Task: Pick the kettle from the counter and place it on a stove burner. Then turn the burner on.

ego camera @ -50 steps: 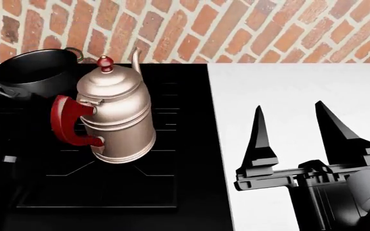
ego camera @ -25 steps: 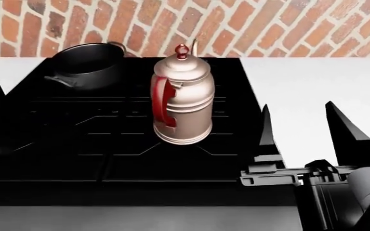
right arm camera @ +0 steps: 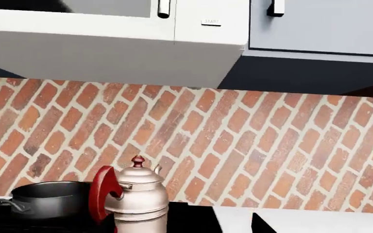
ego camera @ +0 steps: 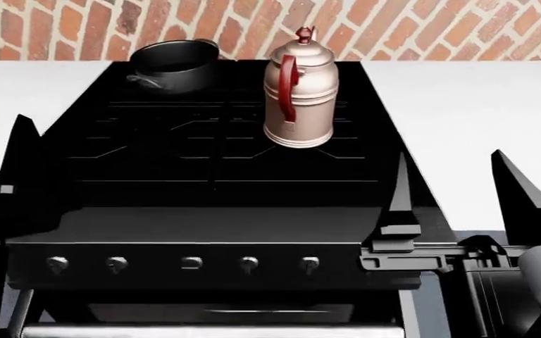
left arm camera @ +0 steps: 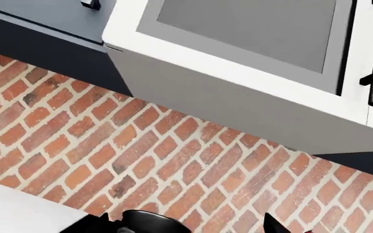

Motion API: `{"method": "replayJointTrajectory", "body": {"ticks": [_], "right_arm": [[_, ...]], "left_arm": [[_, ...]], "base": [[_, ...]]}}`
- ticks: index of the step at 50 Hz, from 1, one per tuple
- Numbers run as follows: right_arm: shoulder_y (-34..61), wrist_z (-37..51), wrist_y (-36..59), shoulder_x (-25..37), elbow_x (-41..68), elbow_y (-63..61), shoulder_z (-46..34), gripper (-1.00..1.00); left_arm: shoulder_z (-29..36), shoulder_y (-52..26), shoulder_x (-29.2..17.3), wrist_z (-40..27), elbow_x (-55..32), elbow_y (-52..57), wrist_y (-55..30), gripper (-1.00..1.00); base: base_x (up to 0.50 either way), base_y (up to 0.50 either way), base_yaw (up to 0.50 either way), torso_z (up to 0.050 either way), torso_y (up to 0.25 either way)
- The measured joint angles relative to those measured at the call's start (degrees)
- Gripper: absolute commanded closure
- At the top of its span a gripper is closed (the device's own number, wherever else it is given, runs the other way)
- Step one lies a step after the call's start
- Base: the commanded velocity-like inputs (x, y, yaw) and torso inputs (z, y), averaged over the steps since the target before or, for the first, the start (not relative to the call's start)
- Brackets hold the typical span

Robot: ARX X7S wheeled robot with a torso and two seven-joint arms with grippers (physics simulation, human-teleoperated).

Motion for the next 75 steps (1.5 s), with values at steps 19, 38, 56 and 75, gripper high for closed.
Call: {"method": "replayJointTrajectory", "body": {"ticks": [19, 38, 56, 75], "right_arm": [[-1.72, -1.86, -4.38, 0.72, -0.58, 1.77, 0.09, -1.0], [-5.63, -4.4, -11.68, 2.24, -1.93, 5.77, 1.1, -1.0], [-6.87, -4.86, -13.7, 2.79, -2.08, 6.74, 1.6, -1.0], [-7.14, -4.87, -13.94, 2.91, -2.16, 6.65, 1.77, -1.0]], "left_arm": [[2.79, -1.66, -0.53, -2.8, 1.35, 1.36, -2.89, -1.0], [3.31, -6.51, -0.68, -6.53, 2.34, 3.57, -3.84, -1.0], [2.91, -6.71, -0.39, -7.4, 3.55, 4.91, -2.61, -1.0], [3.05, -6.52, -0.57, -7.76, 4.05, 5.55, -1.98, -1.0]], "base": [[-0.29, 0.1, 0.0, 0.0, 0.0], [0.0, 0.0, 0.0, -0.042, -0.027], [0.0, 0.0, 0.0, -0.05, -0.019], [0.0, 0.0, 0.0, -0.05, -0.029]]}}
